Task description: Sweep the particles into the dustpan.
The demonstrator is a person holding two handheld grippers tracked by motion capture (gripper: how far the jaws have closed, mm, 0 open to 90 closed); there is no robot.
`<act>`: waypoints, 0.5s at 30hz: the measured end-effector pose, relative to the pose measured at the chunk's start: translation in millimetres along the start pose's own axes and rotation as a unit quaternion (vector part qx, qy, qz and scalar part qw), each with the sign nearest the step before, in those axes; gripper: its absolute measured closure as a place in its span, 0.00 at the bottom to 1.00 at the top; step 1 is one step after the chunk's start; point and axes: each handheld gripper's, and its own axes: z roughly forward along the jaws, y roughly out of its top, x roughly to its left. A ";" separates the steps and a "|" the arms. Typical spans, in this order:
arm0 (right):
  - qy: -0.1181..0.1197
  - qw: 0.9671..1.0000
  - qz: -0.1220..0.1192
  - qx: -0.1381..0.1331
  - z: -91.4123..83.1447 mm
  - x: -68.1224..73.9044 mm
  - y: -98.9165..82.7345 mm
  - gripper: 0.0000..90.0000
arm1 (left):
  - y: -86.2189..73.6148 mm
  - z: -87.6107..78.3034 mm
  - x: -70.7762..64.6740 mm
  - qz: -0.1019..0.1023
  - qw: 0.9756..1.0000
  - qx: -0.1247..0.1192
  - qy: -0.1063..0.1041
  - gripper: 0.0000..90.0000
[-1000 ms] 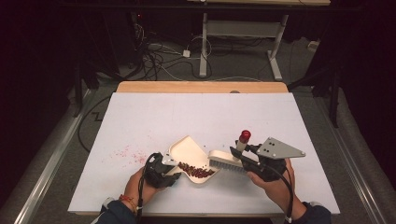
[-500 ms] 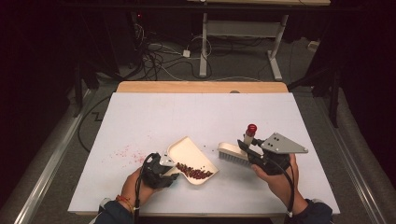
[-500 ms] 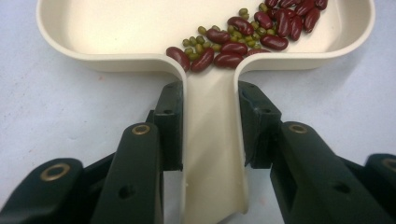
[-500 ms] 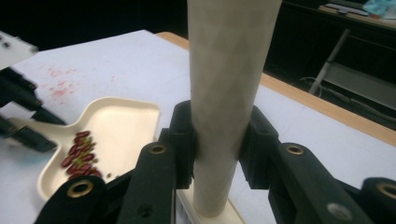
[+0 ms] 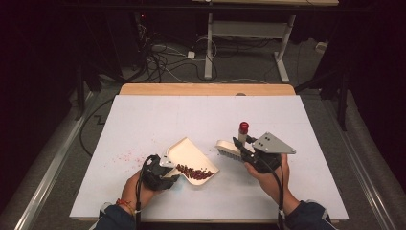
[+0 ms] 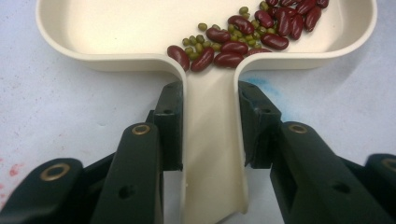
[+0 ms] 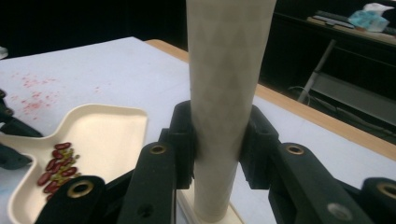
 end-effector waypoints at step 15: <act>0.026 0.999 0.023 -0.037 -8.6 -1.7 18.0 0.78 | 0.8 1.5 2.6 -0.005 1.000 0.001 -0.008 0.71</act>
